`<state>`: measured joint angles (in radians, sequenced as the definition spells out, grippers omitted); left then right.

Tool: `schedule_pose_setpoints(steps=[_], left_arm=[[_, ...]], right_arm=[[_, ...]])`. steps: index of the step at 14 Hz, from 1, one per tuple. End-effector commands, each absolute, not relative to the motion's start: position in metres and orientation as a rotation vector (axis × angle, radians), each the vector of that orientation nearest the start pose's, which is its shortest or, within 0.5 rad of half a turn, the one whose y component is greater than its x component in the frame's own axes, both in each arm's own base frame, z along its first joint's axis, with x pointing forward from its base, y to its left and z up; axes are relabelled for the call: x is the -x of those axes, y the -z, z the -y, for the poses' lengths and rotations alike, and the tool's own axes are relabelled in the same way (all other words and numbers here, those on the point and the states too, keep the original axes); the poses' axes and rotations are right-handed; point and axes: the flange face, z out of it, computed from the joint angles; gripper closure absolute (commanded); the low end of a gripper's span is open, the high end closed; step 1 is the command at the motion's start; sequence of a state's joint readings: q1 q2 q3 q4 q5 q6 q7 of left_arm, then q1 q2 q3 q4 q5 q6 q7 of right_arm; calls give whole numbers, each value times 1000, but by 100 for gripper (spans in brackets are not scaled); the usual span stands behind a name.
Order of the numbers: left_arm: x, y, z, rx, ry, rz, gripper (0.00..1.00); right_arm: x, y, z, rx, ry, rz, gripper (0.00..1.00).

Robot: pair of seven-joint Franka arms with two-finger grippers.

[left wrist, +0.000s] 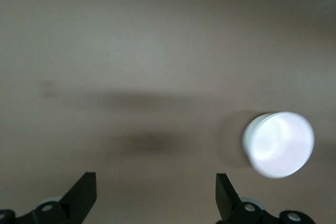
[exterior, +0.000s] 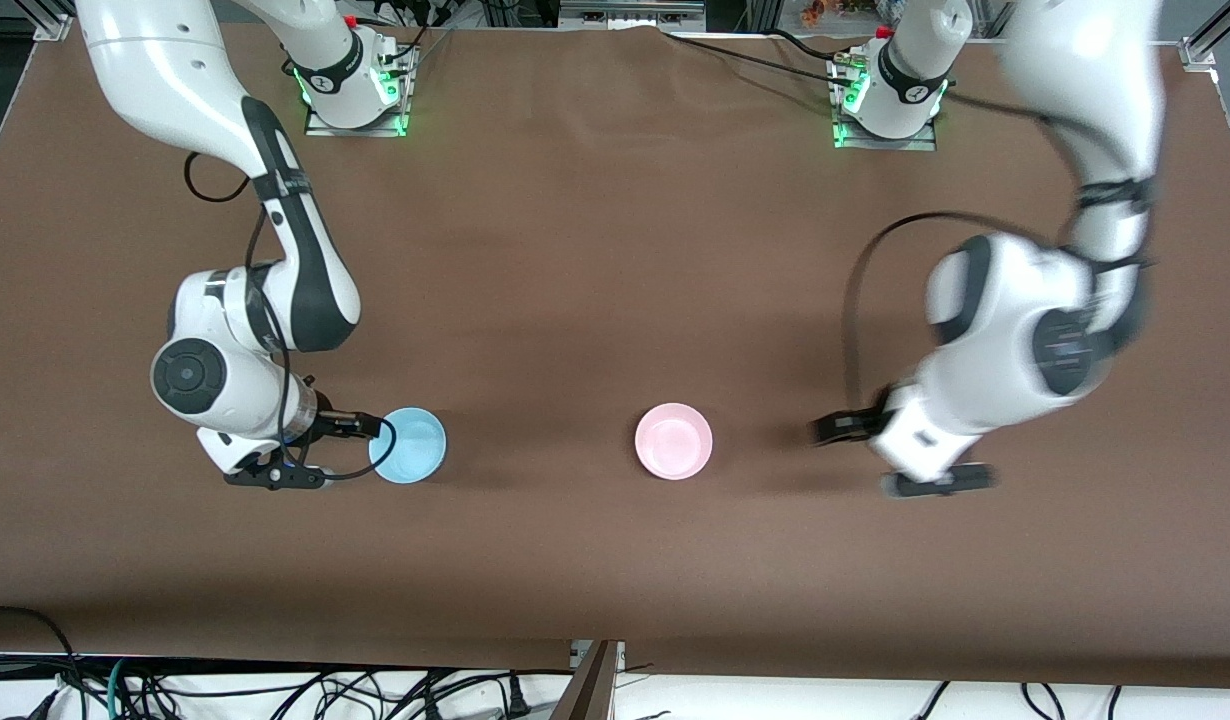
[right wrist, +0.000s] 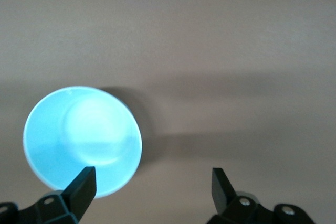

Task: Stack pink and blue bowls on white bowl
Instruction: 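Release the pink bowl and withdraw the left gripper while the right grasps blue, then lift the light blue bowl with the right gripper toward the pink bowl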

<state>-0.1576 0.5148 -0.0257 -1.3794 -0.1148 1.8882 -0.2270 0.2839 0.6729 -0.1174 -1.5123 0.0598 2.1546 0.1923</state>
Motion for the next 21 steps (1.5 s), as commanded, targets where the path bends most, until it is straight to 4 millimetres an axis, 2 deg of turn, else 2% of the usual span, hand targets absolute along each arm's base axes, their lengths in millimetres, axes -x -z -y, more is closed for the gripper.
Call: schedule_pose_setpoints(steps=[1,3,4,6,8,9,10,11,13,14,16,18,21], left_arm=[[-662,-484,84,3181,-80,43,0],[-642,-522,49,3171,-130,117,0],[-631,-542,28,3168,-132,165,0],[-615,-565,1,3135,-148,217,0],[-598,-582,-4,3097,-197,167,0],[-591,-588,-4,3092,-223,130,0],[-587,-590,-1,3100,-246,120,0],[-586,-587,-4,3102,-261,126,0],[-589,-579,-11,3102,-283,140,0],[-591,-575,-11,3101,-295,143,0],[-592,-573,-12,3100,-300,145,0],[-593,-576,-11,3103,-288,145,0],[-594,-574,-10,3103,-290,145,0]], right_arm=[[-701,-244,-145,3149,28,16,9],[-701,-228,-149,3144,48,20,17],[-701,-223,-151,3142,47,23,25],[-697,-216,-161,3133,26,41,38],[-696,-216,-162,3132,23,31,59],[-696,-217,-164,3131,15,30,75],[-694,-220,-172,3114,11,31,90],[-695,-223,-176,3085,10,-6,100],[-695,-229,-180,3052,-9,-58,100],[-693,-236,-189,3037,-41,-97,100],[-701,-280,-221,2999,-74,-148,100],[-700,-313,-265,2949,-68,-230,100],[-682,-333,-343,2848,-21,-387,100]])
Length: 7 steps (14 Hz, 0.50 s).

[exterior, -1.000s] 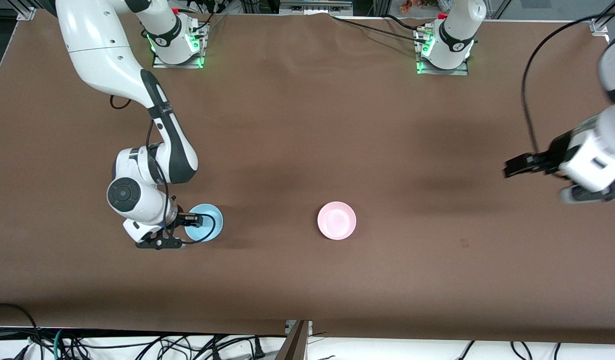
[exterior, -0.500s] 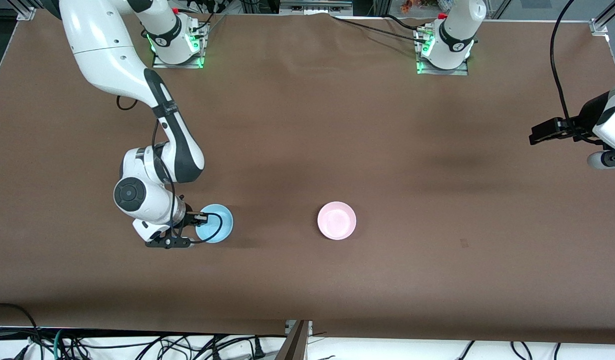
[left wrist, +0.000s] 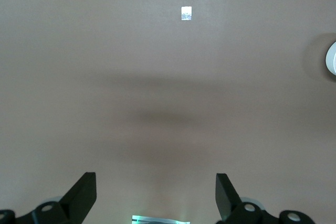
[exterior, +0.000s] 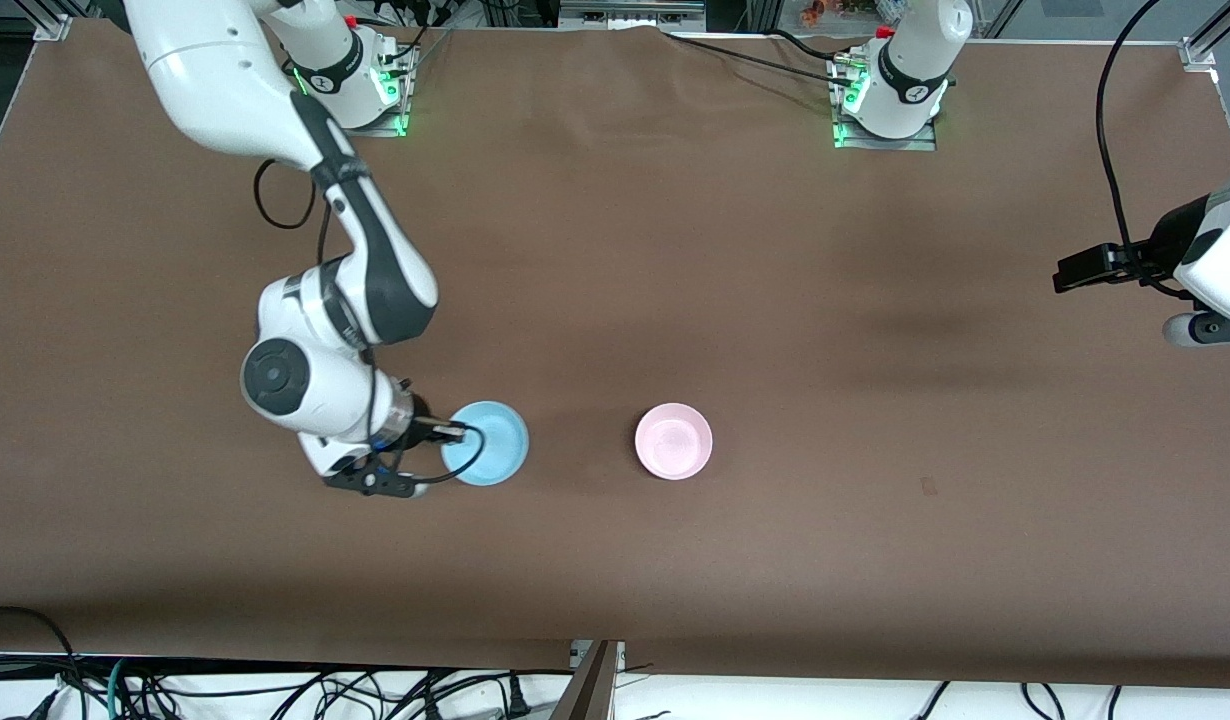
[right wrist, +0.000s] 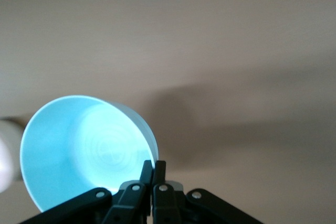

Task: Stack pink and blue bowls on white bowl
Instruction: 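Lift the light blue bowl with the right gripper toward the pink bowl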

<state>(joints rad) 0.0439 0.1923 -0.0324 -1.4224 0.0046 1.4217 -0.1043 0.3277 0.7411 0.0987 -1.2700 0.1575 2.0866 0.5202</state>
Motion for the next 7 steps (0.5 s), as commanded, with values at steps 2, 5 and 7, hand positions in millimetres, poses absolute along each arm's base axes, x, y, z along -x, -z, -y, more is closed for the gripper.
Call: schedule_pose_setpoints(steps=[2,5,7], left_arm=[[-595,-575,-9,3105,-286,145,0],[-595,-575,-9,3105,-286,145,0],[-595,-575,-8,3105,-286,143,0]], right_arm=[[-667,-327,-398,2784,24,-509,100],[-648,-307,-470,2672,88,-646,100],[-646,-293,-499,2552,144,-749,100]])
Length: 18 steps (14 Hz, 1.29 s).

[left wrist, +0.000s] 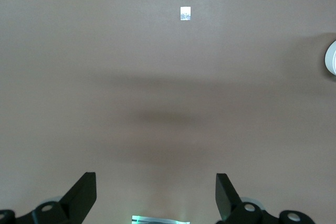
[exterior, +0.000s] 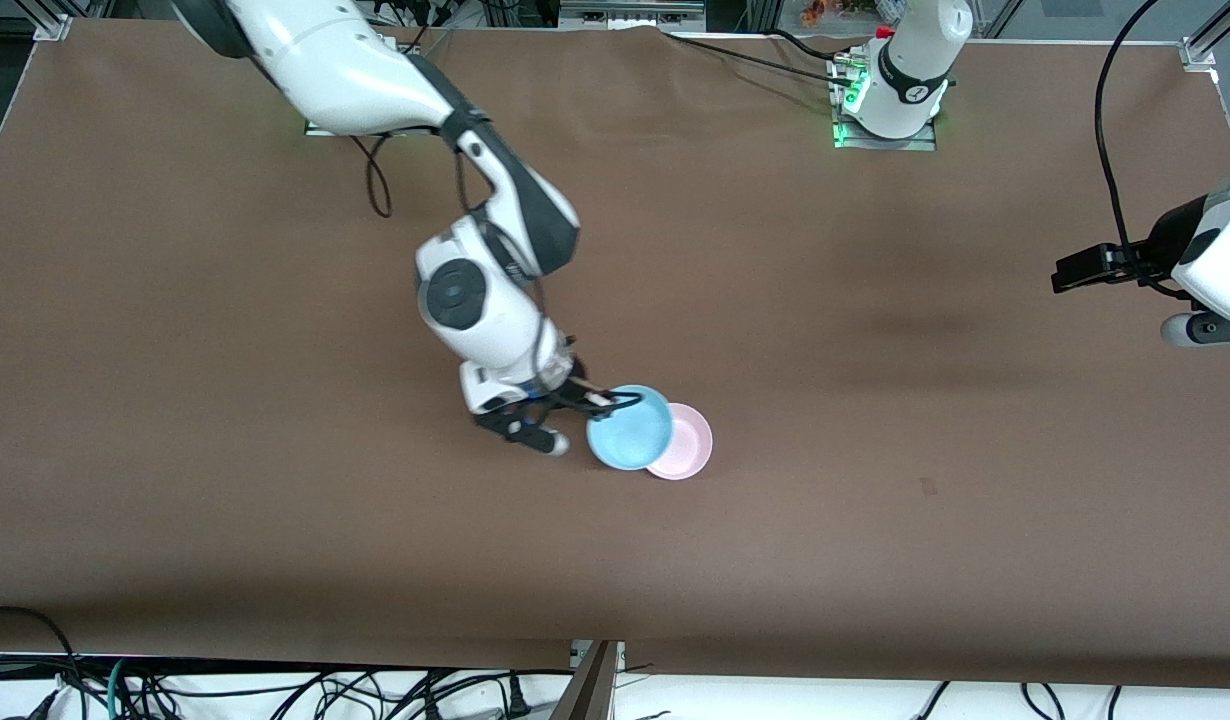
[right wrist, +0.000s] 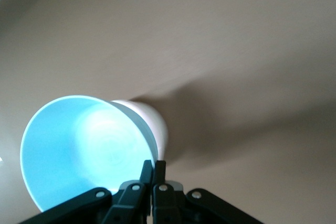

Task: Stack pink and blue bowls on white bowl
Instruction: 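Lower the light blue bowl into the pink bowl with the right gripper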

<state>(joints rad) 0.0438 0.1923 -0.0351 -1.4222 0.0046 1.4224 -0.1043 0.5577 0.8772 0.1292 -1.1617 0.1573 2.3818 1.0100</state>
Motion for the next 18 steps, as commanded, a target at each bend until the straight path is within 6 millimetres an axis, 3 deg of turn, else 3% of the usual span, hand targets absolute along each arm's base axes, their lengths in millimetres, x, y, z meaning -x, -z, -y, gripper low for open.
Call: schedule_pose_setpoints(steps=[1,6,8,18], left_arm=[[-595,-575,-8,3104,-285,145,0],[-595,-575,-9,3105,-286,145,0],[-595,-575,-9,3105,-286,145,0],[-595,-575,-9,3105,-286,145,0]], right_arm=[[-648,-288,-501,2526,163,-763,100],[-642,-268,-499,2606,163,-731,100],[-632,-262,-509,2633,154,-707,100],[-622,-249,-514,2685,149,-673,100]])
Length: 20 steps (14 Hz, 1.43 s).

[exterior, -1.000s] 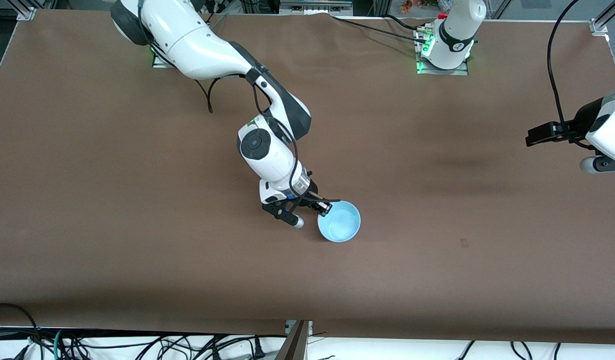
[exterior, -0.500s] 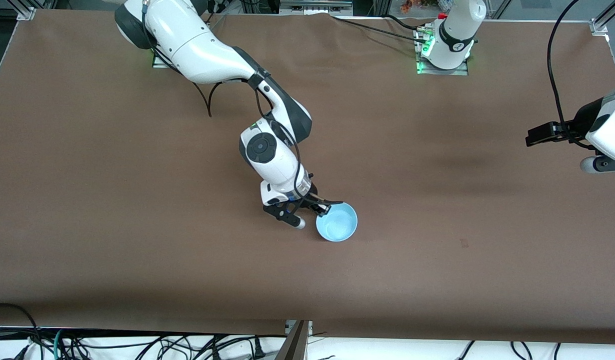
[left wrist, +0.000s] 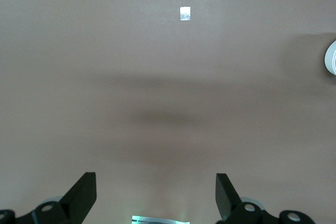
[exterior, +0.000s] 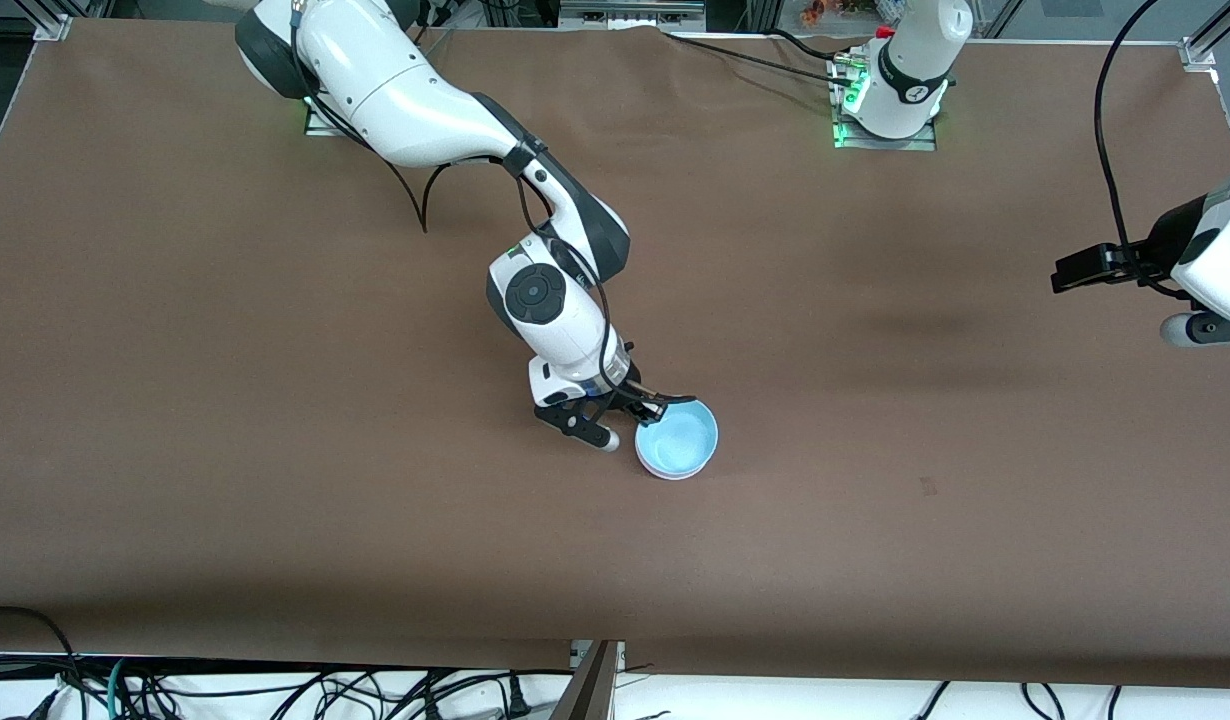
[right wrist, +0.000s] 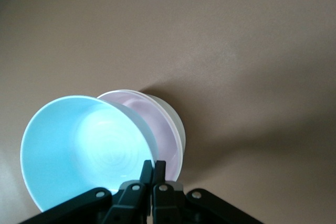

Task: Stack pink and blue bowls on white bowl
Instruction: 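Lower the light blue bowl into the pink bowl with the right gripper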

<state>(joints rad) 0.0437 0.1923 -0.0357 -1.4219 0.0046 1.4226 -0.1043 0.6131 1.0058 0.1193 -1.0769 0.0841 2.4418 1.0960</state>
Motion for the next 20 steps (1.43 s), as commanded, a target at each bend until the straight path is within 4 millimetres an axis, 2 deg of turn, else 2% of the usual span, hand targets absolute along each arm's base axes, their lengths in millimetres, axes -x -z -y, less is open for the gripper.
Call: schedule_pose_setpoints(steps=[1,12,17,18,20], left_arm=[[-595,-575,-9,3105,-286,145,0],[-595,-575,-9,3105,-286,140,0],[-595,-574,-9,3105,-288,140,0],[-595,-574,-9,3105,-288,140,0],[-595,-574,-9,3105,-288,140,0]], right_arm=[[-622,-244,-514,2689,143,-675,100],[-619,-230,-514,2759,193,-616,100],[-618,-231,-515,2757,194,-621,100],[-617,-231,-517,2756,193,-618,95],[-618,-234,-517,2749,196,-619,72]])
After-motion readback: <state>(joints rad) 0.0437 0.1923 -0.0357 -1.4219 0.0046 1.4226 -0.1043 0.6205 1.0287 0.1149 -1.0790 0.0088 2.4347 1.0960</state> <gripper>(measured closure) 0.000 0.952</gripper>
